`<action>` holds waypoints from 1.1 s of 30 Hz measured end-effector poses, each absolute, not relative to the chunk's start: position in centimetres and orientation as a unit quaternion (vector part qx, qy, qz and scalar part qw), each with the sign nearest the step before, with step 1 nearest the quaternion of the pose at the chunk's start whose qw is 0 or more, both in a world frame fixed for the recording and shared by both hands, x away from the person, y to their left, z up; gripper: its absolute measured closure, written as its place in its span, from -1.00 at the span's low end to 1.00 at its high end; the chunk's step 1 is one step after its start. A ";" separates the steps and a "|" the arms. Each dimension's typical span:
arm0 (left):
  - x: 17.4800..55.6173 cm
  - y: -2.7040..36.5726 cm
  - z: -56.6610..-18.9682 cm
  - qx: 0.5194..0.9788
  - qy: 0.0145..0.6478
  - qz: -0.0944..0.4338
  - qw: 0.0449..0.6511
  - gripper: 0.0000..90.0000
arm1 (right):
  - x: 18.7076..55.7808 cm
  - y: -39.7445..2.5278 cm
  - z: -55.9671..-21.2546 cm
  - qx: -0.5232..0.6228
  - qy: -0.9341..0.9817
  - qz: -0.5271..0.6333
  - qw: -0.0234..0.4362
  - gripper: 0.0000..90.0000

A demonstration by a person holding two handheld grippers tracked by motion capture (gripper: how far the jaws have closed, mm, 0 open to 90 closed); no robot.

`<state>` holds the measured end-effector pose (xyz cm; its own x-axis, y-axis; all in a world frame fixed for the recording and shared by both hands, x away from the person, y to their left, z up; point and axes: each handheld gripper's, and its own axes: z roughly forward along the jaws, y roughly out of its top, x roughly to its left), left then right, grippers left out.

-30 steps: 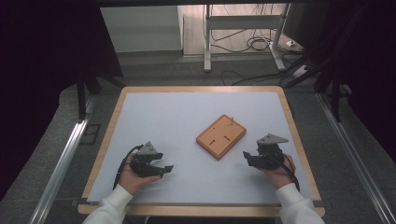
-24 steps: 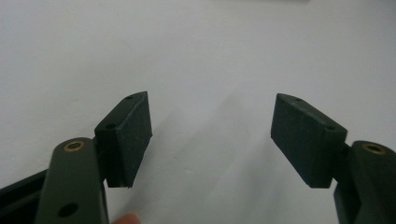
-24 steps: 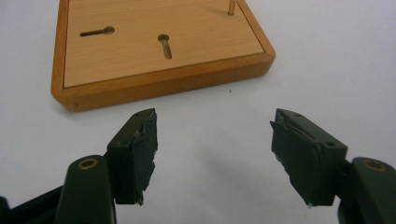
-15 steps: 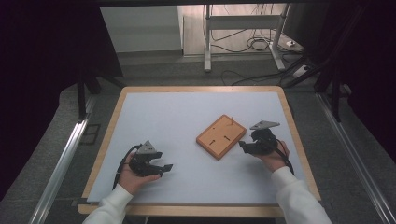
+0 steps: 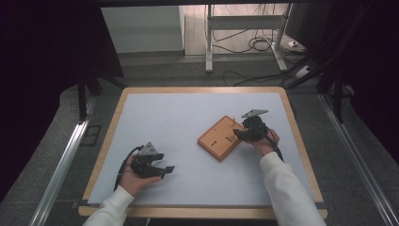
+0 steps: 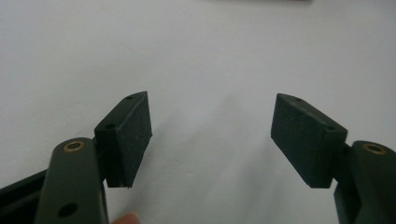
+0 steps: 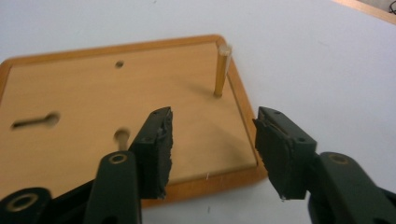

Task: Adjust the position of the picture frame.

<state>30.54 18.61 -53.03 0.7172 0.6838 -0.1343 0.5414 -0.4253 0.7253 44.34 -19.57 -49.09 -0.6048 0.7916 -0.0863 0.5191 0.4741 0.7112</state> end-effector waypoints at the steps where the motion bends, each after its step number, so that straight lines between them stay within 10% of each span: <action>1: 30.5 18.6 -53.0 0.839 0.365 0.091 0.393 -0.36 | 44.7 -19.4 -49.1 0.395 0.832 0.331 0.206 0.09; 22: 30.6 18.4 -53.1 0.843 0.358 0.084 0.393 -0.36 | 47.8 -17.7 -50.4 0.413 0.824 0.337 0.192 0.85; 33: 30.7 18.6 -53.2 0.842 0.361 0.083 0.393 -0.36 | 47.6 -18.4 -50.1 0.415 0.818 0.361 0.167 0.88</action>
